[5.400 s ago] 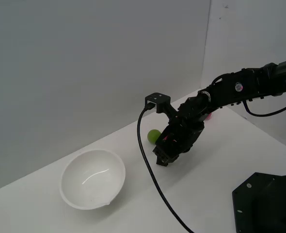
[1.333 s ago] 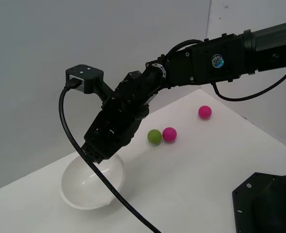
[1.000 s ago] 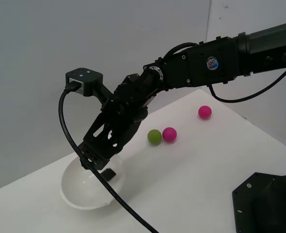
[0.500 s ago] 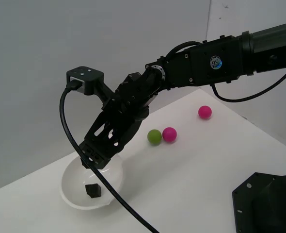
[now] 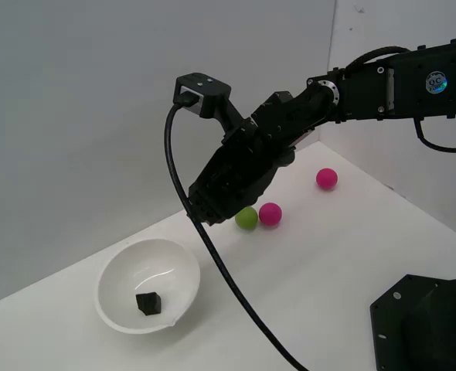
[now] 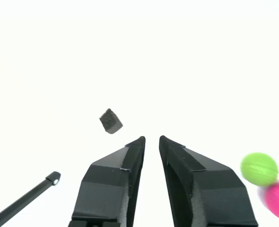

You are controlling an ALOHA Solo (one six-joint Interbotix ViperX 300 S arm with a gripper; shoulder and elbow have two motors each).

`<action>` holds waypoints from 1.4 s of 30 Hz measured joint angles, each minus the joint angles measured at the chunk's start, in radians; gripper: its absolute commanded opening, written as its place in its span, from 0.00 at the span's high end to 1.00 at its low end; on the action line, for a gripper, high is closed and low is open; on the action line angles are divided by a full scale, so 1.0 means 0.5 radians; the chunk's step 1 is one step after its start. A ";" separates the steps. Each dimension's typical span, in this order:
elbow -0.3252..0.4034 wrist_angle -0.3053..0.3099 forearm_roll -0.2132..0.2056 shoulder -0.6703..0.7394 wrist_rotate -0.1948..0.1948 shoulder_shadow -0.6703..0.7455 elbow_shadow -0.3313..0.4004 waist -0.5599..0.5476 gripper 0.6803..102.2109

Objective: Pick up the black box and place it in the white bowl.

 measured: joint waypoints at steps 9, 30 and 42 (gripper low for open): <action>0.230 0.000 0.040 0.239 0.028 0.242 0.233 0.258 0.98; 0.718 0.046 0.282 1.095 0.316 1.108 0.712 0.813 0.98; 0.834 0.009 0.285 1.500 0.316 1.513 0.831 0.905 0.98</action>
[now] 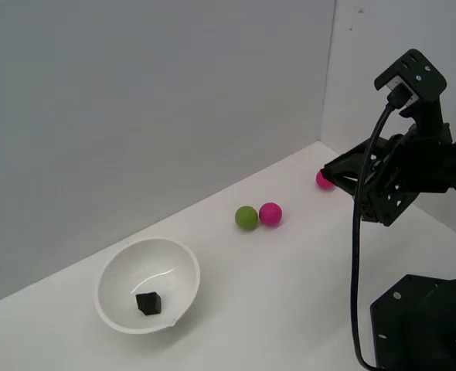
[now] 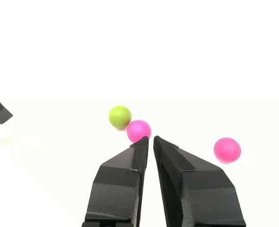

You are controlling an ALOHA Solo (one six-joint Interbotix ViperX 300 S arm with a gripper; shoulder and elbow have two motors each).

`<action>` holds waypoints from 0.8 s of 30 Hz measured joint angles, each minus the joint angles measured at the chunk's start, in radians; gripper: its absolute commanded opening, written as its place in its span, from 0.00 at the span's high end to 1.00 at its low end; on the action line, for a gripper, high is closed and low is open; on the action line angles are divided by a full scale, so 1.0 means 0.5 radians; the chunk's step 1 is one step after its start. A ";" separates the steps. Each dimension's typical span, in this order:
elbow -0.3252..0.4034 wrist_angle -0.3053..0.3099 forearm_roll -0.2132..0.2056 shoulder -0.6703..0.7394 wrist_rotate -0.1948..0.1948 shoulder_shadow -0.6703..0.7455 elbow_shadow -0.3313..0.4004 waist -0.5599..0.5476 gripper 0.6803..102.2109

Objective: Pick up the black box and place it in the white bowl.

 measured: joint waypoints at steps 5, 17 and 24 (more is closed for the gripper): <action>0.000 0.000 0.000 0.003 0.000 0.003 -0.003 0.000 0.98; 0.000 0.000 -0.003 0.006 0.000 0.009 0.000 0.000 0.98; 0.003 0.000 -0.003 0.064 0.000 0.064 0.000 0.000 0.98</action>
